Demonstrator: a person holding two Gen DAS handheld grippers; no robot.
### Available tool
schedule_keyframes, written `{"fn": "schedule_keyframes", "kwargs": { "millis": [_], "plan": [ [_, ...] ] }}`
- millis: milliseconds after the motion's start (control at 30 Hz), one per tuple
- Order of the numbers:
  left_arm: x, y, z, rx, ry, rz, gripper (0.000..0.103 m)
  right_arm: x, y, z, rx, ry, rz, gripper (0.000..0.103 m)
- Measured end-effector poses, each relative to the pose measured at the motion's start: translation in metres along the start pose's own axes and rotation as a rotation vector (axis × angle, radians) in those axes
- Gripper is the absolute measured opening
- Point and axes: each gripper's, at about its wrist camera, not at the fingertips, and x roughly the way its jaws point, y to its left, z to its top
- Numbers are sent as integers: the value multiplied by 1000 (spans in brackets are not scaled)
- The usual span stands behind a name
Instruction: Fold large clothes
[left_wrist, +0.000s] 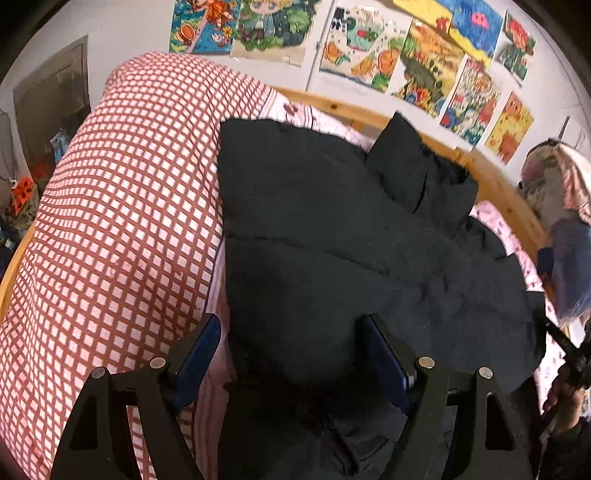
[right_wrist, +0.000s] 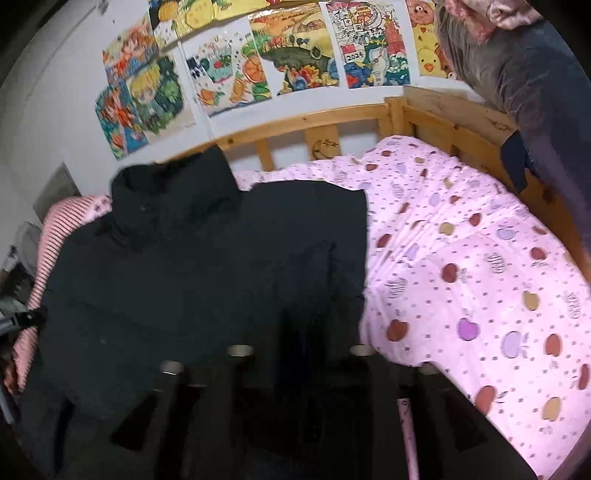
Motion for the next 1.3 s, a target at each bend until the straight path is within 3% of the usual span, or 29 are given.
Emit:
{"fn": "schedule_keyframes", "kwargs": {
  "millis": [33,67,167,267,367,433,500,567,700,800,1000,1200,1300],
  "plan": [
    [2,0,0,-1,3,7,80,-4,1,1,-13,-8,-28,56],
    [1,0,-1,-3,0,12,80,-9,3,2,-32,-31,-65,65],
    [-12,-6,-3,10,-71,39,80,-27,15,8,-106,-101,-133,67],
    [-21,-22,-4,66,-135,32,80,-34,31,14,-149,-121,-83,67],
    [-9,-42,-5,140,-100,53,80,-21,49,11,-193,-68,-7,67],
    [8,-50,-8,185,-51,110,81,-9,56,1,-229,-36,1,67],
    [23,-50,-12,186,-20,135,90,6,58,-14,-253,-5,-5,68],
    [34,-44,-14,155,3,118,95,12,56,-26,-245,-2,-4,74],
    [54,-22,-25,54,39,33,103,18,53,-38,-236,12,5,75],
    [66,-9,-33,-16,53,-41,103,23,55,-45,-247,3,2,76],
    [44,9,-46,-108,-57,-195,103,23,40,-55,-202,-36,58,79],
    [10,24,-59,-180,-85,-192,103,23,41,-56,-198,-54,57,82],
    [8,28,-73,-193,-51,-140,102,22,41,-56,-200,-61,47,84]
  ]
}}
